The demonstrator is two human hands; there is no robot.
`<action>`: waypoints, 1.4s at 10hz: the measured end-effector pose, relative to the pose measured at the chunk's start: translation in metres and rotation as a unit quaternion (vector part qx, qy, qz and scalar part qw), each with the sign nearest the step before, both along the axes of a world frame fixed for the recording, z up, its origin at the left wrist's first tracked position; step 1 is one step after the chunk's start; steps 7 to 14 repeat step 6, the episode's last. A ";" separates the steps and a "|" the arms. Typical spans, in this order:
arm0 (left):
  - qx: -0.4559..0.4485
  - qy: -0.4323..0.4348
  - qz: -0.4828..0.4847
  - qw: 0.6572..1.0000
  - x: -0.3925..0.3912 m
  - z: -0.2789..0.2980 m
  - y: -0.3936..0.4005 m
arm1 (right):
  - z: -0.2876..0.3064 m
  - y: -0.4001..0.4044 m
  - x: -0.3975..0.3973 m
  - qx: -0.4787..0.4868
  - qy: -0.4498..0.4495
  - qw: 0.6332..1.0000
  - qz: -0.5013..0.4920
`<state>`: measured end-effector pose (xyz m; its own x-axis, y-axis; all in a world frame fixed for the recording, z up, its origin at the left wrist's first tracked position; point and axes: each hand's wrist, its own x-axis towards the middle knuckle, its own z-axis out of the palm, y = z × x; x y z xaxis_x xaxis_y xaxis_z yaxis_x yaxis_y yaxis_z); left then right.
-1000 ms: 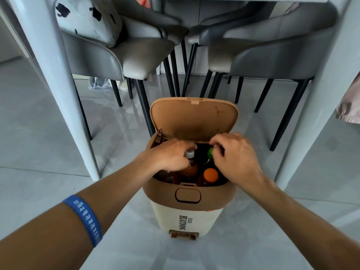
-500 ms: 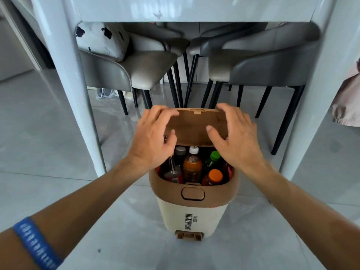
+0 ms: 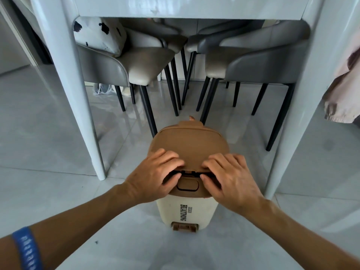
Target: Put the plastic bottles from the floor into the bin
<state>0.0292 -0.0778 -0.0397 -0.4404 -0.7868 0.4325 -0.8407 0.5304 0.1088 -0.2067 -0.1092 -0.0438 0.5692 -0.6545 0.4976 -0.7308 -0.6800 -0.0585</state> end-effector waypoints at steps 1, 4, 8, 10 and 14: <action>0.027 0.003 -0.010 1.000 0.000 -0.006 0.004 | -0.009 0.003 0.004 0.009 0.012 1.000 0.017; 0.047 0.044 -0.008 0.998 -0.004 -0.011 0.010 | -0.014 0.004 0.014 0.026 -0.016 0.999 0.024; 0.046 0.040 0.002 0.998 0.000 -0.009 0.013 | -0.010 0.004 0.014 0.028 -0.032 0.999 0.023; 0.046 0.040 0.002 0.998 0.000 -0.009 0.013 | -0.010 0.004 0.014 0.028 -0.032 0.999 0.023; 0.046 0.040 0.002 0.998 0.000 -0.009 0.013 | -0.010 0.004 0.014 0.028 -0.032 0.999 0.023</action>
